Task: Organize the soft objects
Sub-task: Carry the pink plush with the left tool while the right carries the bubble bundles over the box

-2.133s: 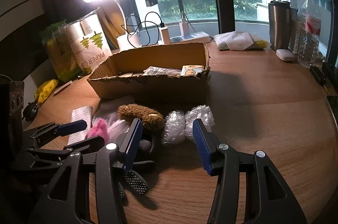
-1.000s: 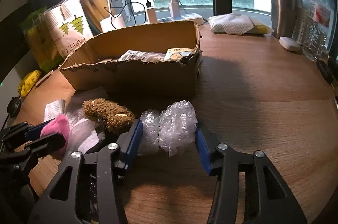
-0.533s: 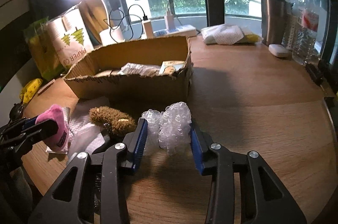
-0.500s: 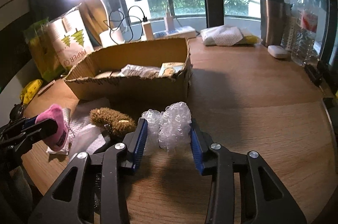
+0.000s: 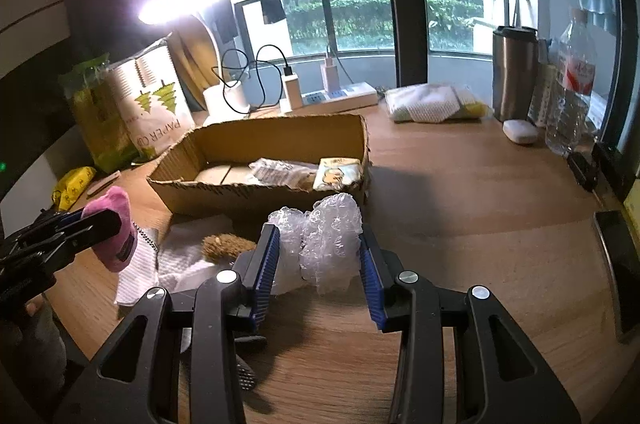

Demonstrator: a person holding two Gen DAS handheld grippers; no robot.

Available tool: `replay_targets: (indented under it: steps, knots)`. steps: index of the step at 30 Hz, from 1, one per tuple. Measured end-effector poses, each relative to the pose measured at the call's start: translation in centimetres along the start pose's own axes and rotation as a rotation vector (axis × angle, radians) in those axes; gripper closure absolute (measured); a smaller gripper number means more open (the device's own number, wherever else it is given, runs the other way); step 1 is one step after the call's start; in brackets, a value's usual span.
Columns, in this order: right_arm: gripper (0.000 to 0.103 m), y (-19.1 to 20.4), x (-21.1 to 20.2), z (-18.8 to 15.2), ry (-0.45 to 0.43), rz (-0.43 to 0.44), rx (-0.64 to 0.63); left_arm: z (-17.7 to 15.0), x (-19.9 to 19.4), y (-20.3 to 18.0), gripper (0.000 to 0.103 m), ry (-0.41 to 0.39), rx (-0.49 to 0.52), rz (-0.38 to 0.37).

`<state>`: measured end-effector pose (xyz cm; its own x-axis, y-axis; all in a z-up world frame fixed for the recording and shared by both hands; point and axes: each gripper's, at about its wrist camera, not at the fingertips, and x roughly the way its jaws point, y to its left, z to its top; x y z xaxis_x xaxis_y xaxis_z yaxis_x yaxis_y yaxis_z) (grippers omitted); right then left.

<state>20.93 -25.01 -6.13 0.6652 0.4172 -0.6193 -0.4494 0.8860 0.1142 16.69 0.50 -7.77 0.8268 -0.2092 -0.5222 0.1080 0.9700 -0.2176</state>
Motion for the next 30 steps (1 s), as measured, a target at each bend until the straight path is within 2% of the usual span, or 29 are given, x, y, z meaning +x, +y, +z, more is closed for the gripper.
replay_targets:
  steps: [14, 30]
  knots:
    - [0.061, 1.0, -0.7, 2.1, -0.037, 0.029, -0.023, 2.4, -0.8, 0.6, 0.071, -0.056, 0.025, 0.015]
    - [0.061, 0.4, 0.7, 4.4, -0.059, 0.054, -0.033, 5.1, 1.4, 1.8, 0.070, -0.078, 0.022, 0.081]
